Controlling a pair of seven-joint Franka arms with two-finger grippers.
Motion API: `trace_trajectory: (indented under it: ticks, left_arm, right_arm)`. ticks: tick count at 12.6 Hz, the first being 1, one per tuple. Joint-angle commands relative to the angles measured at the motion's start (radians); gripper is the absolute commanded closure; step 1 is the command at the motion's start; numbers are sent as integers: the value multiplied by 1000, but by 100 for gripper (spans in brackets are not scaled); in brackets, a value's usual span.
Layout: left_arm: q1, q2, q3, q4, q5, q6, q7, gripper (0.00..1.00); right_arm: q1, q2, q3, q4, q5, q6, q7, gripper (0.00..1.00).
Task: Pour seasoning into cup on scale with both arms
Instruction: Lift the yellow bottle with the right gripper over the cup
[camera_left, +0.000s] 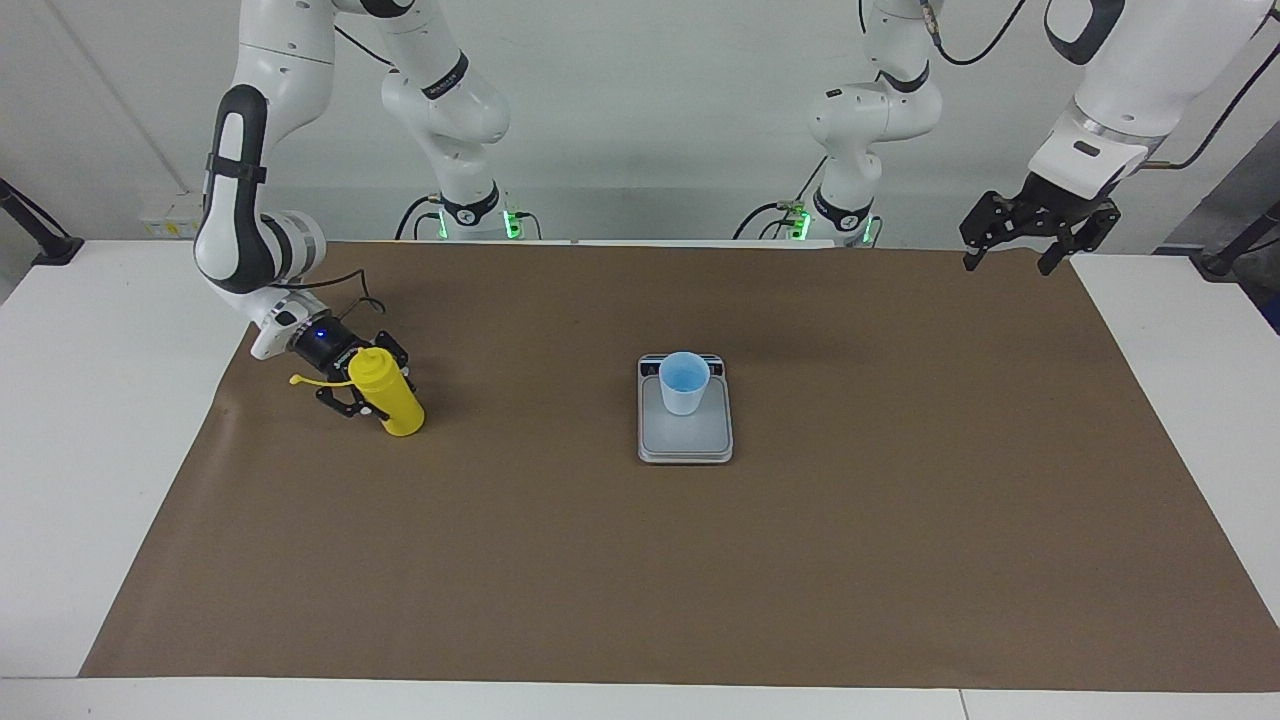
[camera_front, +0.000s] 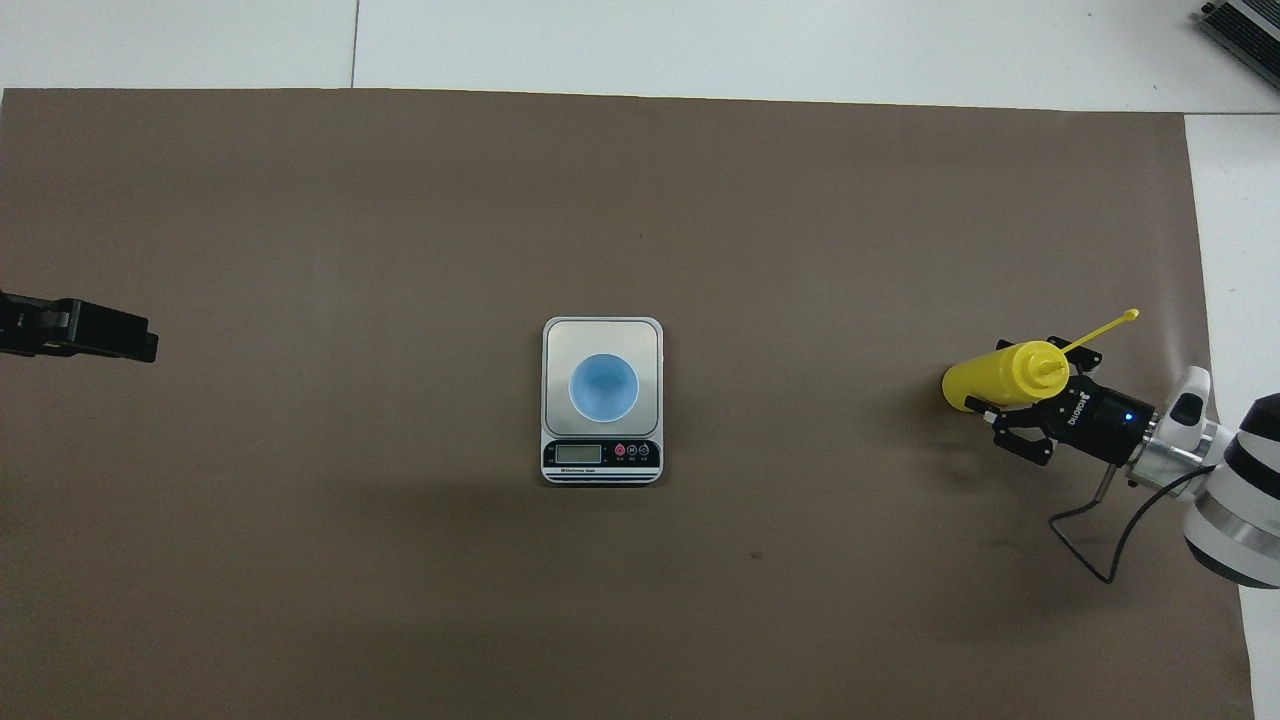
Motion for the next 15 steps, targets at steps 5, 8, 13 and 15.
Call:
trace_trajectory:
  ticks: [5, 8, 13, 15]
  left_arm:
    - [14, -31, -5, -35, -12, 6, 7, 0]
    - [14, -31, -5, -36, -12, 6, 7, 0]
    - [14, -31, -5, -36, -12, 5, 7, 0]
    - [14, -31, -5, -36, -12, 5, 7, 0]
  right_arm:
    - [120, -88, 9, 47, 10, 101, 222, 51]
    - [200, -128, 9, 73, 5, 172, 345, 51]
    - [327, -144, 14, 171, -133, 282, 616, 51]
    - [378, -144, 16, 218, -261, 316, 736, 51]
